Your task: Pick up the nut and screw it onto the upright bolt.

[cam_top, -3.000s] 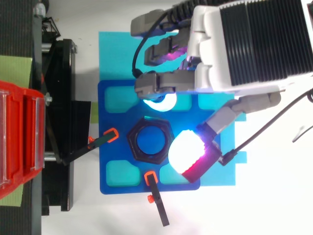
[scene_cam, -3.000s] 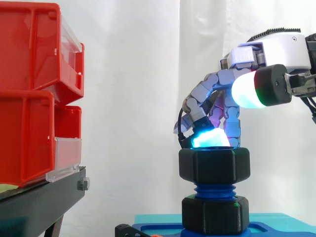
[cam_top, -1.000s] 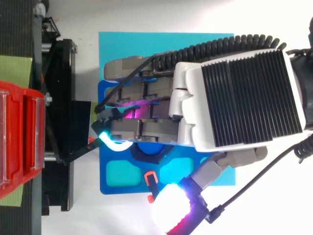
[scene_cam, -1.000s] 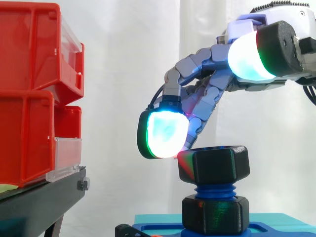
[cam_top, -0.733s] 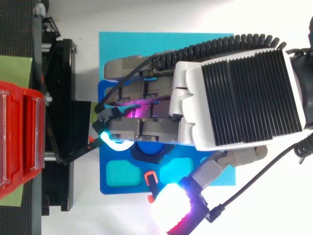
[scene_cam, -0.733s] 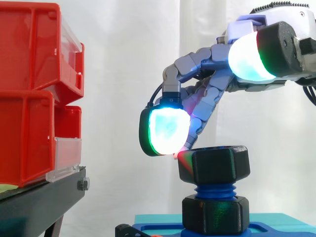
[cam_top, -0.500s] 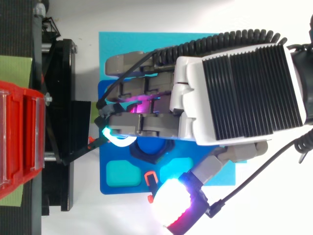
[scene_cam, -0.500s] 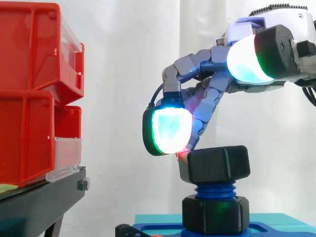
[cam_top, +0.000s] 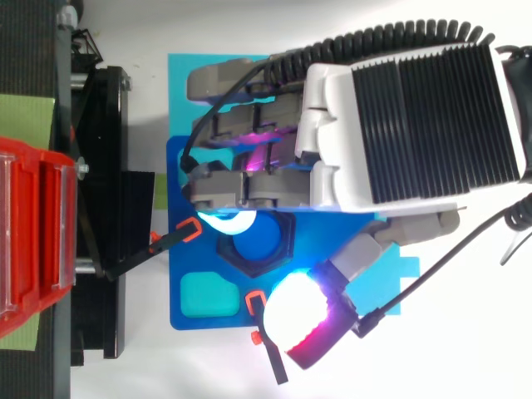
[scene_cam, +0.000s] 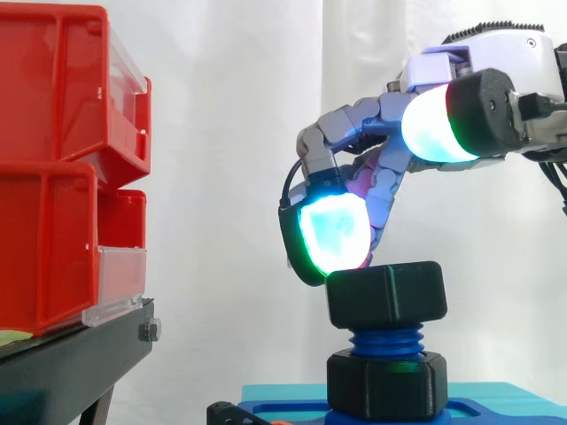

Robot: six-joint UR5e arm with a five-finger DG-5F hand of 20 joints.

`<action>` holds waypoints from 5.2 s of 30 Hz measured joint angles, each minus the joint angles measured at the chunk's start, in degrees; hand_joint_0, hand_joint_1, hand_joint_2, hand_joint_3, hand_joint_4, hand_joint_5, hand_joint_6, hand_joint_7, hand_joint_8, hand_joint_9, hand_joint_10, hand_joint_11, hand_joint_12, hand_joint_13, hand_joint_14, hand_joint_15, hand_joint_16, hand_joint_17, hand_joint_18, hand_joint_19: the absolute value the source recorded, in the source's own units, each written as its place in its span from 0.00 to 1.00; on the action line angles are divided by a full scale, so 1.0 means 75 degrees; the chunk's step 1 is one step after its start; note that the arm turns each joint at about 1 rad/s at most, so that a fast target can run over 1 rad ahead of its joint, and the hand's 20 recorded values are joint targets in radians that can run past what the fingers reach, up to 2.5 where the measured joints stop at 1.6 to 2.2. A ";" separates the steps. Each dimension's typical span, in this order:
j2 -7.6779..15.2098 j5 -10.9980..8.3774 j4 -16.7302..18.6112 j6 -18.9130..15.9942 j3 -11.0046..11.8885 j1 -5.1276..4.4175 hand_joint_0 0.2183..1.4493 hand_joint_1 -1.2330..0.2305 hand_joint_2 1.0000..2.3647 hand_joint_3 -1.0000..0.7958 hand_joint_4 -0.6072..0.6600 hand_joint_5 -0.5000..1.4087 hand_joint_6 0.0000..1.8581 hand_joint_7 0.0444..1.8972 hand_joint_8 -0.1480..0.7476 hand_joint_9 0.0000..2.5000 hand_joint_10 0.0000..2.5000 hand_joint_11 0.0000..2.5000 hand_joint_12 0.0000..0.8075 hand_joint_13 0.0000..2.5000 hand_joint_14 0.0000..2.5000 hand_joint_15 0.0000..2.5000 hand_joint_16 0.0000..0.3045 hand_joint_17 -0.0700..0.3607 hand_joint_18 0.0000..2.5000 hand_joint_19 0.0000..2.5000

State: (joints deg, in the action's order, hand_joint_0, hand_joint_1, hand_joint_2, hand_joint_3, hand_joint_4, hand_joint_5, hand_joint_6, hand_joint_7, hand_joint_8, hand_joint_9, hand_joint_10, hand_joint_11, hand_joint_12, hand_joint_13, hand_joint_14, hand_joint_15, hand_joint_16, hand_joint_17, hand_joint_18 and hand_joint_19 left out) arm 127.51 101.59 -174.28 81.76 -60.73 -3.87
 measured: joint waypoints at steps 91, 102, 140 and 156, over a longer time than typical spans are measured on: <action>0.0108 -0.0091 0.0792 -0.0028 -0.0139 -0.0174 0.23 0.77 0.00 0.28 0.70 0.23 0.27 0.48 0.49 0.40 0.00 0.00 0.34 0.29 0.00 0.00 0.09 0.30 0.16 0.00; 0.0107 -0.0005 0.0775 0.0031 -0.0245 -0.0079 0.23 0.77 0.00 0.28 0.69 0.24 0.27 0.57 0.49 0.40 0.00 0.00 0.33 0.29 0.00 0.00 0.08 0.30 0.16 0.00; 0.0096 0.0459 -0.0532 0.0360 0.0919 0.0328 0.25 0.71 0.00 0.28 0.67 0.26 0.27 0.60 0.50 0.56 0.00 0.04 0.28 0.36 0.00 0.00 0.06 0.26 0.21 0.00; 0.0102 -0.0011 -0.0142 0.0258 0.0694 -0.0074 0.24 0.72 0.00 0.28 0.67 0.21 0.27 0.37 0.48 0.46 0.00 0.00 0.31 0.31 0.00 0.00 0.08 0.28 0.18 0.00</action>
State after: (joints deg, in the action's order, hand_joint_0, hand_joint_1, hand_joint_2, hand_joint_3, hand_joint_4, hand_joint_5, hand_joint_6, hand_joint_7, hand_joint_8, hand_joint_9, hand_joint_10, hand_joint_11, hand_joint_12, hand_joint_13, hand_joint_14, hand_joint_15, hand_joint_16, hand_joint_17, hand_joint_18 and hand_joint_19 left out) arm 128.27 101.51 -175.34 83.69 -55.53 -4.42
